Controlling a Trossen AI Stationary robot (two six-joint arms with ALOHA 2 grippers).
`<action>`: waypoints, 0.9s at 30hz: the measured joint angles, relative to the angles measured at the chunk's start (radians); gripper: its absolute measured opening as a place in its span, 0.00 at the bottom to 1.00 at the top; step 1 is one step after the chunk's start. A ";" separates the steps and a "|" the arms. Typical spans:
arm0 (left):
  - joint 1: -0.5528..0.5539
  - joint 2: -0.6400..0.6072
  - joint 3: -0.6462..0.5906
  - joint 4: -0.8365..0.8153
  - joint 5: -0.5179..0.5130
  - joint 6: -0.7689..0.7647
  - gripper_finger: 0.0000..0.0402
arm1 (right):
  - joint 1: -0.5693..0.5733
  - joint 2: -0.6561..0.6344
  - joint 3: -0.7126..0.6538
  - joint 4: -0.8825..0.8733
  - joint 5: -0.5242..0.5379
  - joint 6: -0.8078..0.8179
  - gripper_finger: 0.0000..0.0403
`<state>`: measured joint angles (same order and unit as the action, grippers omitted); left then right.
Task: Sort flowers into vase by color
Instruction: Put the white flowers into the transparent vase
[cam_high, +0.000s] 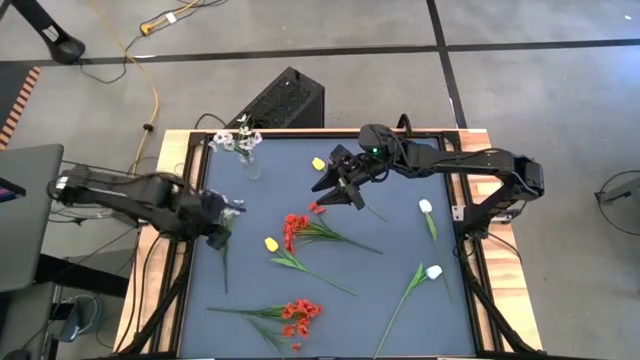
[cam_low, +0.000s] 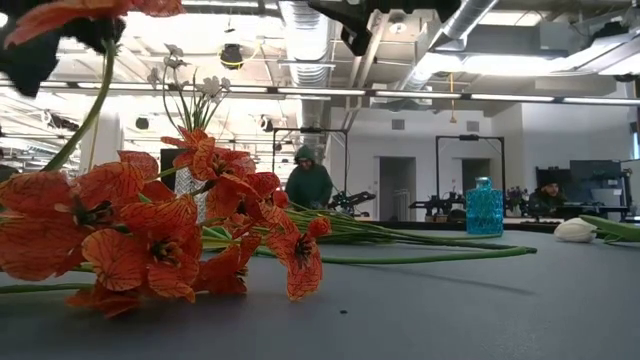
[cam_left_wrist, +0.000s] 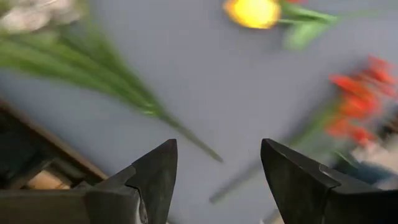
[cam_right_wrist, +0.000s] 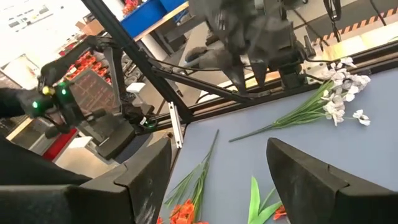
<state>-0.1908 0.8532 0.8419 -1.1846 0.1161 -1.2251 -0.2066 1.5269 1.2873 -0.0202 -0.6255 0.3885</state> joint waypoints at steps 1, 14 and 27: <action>-0.023 0.010 -0.030 0.014 -0.019 -0.054 0.55 | -0.001 0.000 0.000 -0.005 0.000 -0.002 0.72; -0.121 0.102 -0.330 0.265 -0.103 -0.412 0.55 | -0.026 0.000 0.000 -0.029 0.001 -0.004 0.72; -0.175 0.254 -0.376 0.349 -0.234 -0.524 0.55 | -0.025 0.000 0.000 -0.065 0.000 -0.004 0.72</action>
<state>-0.3660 1.1075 0.4660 -0.8356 -0.1178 -1.7491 -0.2317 1.5269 1.2873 -0.0853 -0.6252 0.3840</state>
